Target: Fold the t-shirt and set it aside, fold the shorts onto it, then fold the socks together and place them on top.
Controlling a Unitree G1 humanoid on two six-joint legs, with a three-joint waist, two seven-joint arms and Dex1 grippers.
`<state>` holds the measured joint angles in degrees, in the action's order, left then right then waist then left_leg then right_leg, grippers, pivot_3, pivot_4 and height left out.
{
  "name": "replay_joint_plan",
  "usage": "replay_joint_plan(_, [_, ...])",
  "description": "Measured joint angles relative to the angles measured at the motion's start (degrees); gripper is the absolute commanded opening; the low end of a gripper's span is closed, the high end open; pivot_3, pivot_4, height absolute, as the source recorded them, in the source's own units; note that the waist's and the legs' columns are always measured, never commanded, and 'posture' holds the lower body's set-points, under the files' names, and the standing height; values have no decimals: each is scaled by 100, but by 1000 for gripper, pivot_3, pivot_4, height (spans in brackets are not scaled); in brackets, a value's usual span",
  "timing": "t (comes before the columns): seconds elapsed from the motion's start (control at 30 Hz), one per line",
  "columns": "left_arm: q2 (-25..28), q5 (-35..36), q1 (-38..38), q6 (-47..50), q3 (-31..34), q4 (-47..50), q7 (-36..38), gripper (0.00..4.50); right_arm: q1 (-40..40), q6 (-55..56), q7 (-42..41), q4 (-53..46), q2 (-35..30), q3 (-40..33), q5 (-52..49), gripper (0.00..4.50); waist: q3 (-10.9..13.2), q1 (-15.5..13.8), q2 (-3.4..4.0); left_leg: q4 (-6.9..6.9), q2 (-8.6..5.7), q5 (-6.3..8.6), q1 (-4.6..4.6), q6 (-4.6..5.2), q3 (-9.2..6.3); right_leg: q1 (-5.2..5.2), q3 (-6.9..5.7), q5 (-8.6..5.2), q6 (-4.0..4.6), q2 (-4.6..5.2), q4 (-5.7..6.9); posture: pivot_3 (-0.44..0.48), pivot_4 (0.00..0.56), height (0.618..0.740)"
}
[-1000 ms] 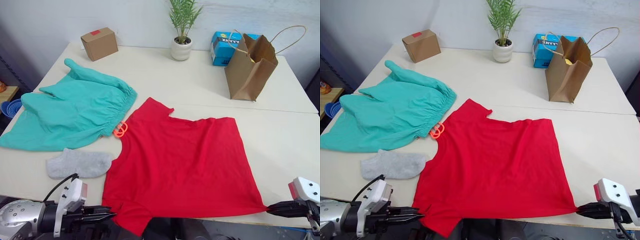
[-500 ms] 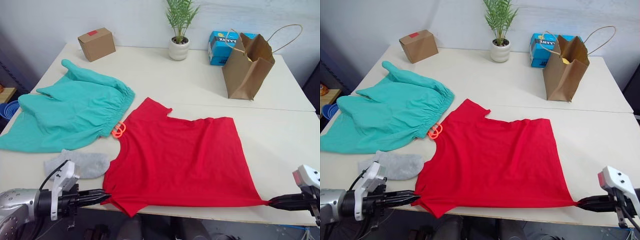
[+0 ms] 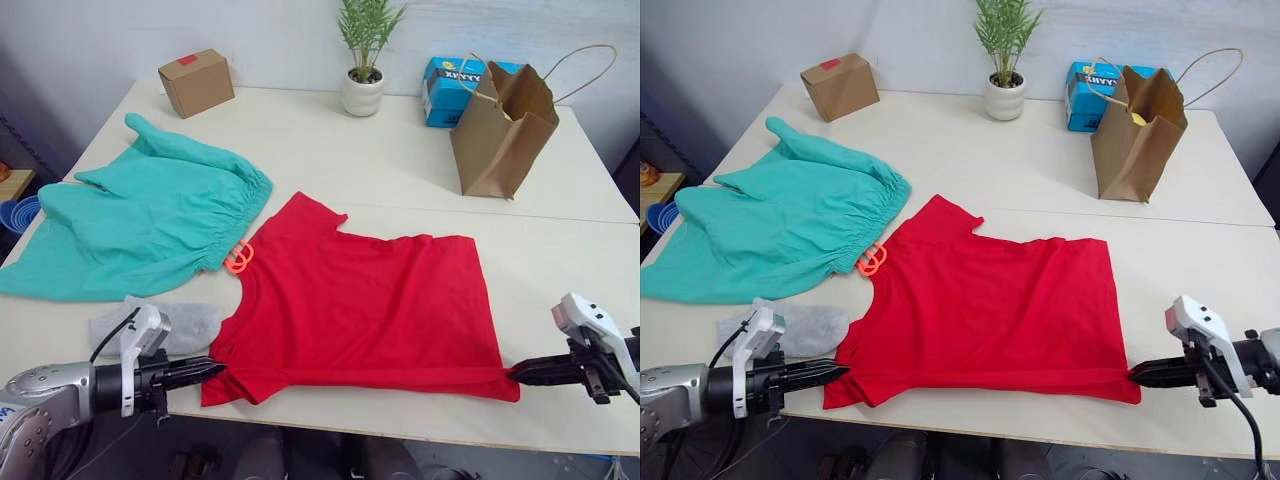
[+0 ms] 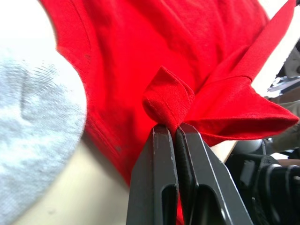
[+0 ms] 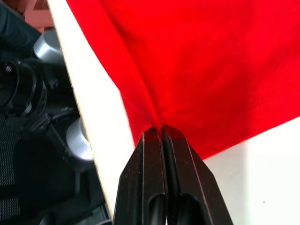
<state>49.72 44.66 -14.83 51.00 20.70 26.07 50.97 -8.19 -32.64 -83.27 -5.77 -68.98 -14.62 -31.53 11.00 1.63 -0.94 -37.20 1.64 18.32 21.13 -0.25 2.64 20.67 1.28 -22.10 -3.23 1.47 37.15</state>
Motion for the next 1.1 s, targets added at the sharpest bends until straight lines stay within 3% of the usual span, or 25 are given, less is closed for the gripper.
replay_joint_plan(0.07, [-76,1,60,-39,-5,0,-47,0,6,-135,68,-22,26,4,-20,196,0,0,0,-2,-1,-2,-2,-1,0,-1,0,0,0,0,6,0,150,740])
replay_joint_plan(0.17, [-323,1,140,-148,23,0,-203,719,-24,-173,236,-115,253,-169,-72,902,0,-2,-1,-6,-1,-4,-5,-1,0,-1,0,0,0,0,18,0,150,740])
replay_joint_plan(0.33, [-724,-135,335,-640,153,-2,-531,2293,44,436,827,-185,961,-796,-50,2652,0,3,-1,-14,-3,-12,-8,-8,-1,-1,1,1,-2,-2,34,0,150,740])
replay_joint_plan(0.43, [-800,-262,312,-1032,288,3,-518,3218,-48,563,979,-243,1064,-1312,-78,3689,0,1,-1,-14,-4,-14,-9,-10,-1,0,2,1,-2,-2,38,0,150,740])
replay_joint_plan(0.47, [-787,-316,291,-1144,344,9,-498,3550,-161,548,948,-331,1063,-1477,-133,3720,-1,-1,-2,-10,-4,-15,-12,-11,-1,-2,2,1,-2,-3,37,0,150,740])
replay_joint_plan(0.53, [-750,-477,276,-1416,426,5,-468,4137,-488,408,764,-579,1038,-1685,-274,3720,-1,-6,-2,-5,-3,-16,-12,-13,-1,-1,1,1,-2,-4,35,0,150,740])
replay_joint_plan(0.7, [-451,-706,207,-1948,728,-131,-104,4137,-1012,543,341,-1162,1071,-1766,-376,3720,-2,-3,-4,-8,-4,-16,-12,-10,-1,-5,2,1,-2,-2,34,0,150,740])
replay_joint_plan(0.8, [-75,-912,-303,-2304,742,-53,514,4170,-1215,808,266,-1363,1294,-1698,-356,3137,-5,32,-11,-1,-3,-16,-14,-11,0,-5,5,1,-2,-2,29,0,150,740])
replay_joint_plan(0.9, [101,-1225,-778,-2893,451,289,1197,3547,-1366,1196,242,-1478,1520,-1370,-173,2149,-7,15,-12,1,-4,-16,-13,-11,0,-5,5,1,-2,-1,24,0,150,740])
replay_joint_plan(1.1, [327,-1885,-1437,-3869,-513,870,2034,1684,-1363,2502,70,-1443,1889,-681,317,55,-8,1,-13,1,-4,-17,-19,-10,0,-12,5,2,-1,-2,27,0,150,740])
